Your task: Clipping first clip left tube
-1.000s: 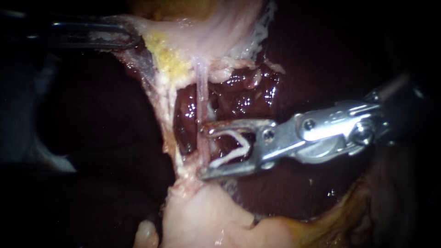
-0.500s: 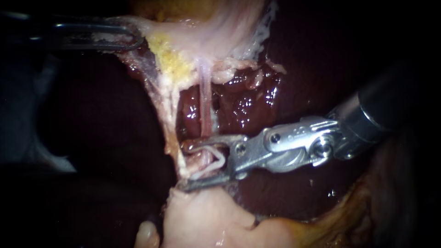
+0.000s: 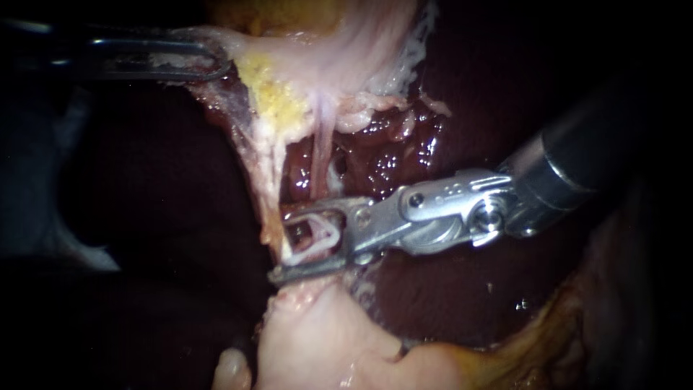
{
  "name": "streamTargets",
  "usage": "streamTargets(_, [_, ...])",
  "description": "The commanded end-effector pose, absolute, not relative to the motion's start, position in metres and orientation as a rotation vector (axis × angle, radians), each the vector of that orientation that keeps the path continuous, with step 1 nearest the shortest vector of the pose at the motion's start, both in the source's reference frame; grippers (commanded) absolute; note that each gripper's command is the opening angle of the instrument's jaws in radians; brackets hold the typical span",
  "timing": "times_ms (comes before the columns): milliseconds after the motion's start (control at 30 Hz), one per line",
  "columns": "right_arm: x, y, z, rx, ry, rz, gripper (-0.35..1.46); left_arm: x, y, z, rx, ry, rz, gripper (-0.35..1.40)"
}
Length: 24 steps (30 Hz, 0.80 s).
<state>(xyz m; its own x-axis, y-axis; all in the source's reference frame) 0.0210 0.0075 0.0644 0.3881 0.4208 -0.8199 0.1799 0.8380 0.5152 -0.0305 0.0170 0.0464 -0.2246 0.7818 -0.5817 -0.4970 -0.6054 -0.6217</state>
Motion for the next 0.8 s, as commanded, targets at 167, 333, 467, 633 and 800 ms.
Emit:
streamTargets(167, [0.0226,0.0064,0.0642,0.645,1.197,0.136,0.46,-0.0306,0.0171,0.0464,-1.161,-0.386,1.925,-0.35])
streamTargets(333, [0.0246,0.0052,0.0648,0.656,1.197,0.133,0.46,-0.0308,0.0171,0.0464,-1.160,-0.385,1.925,-0.35])
streamTargets(467, [0.0253,0.0044,0.0654,0.671,1.193,0.151,0.46,-0.0308,0.0171,0.0465,-1.160,-0.385,1.925,-0.35])
streamTargets(633, [0.0253,0.0040,0.0656,0.706,1.179,0.200,0.45,-0.0308,0.0171,0.0465,-1.160,-0.385,1.925,-0.35])
streamTargets(800, [0.0256,0.0038,0.0650,0.755,1.172,0.268,0.43,-0.0308,0.0172,0.0465,-1.160,-0.385,1.925,-0.35])
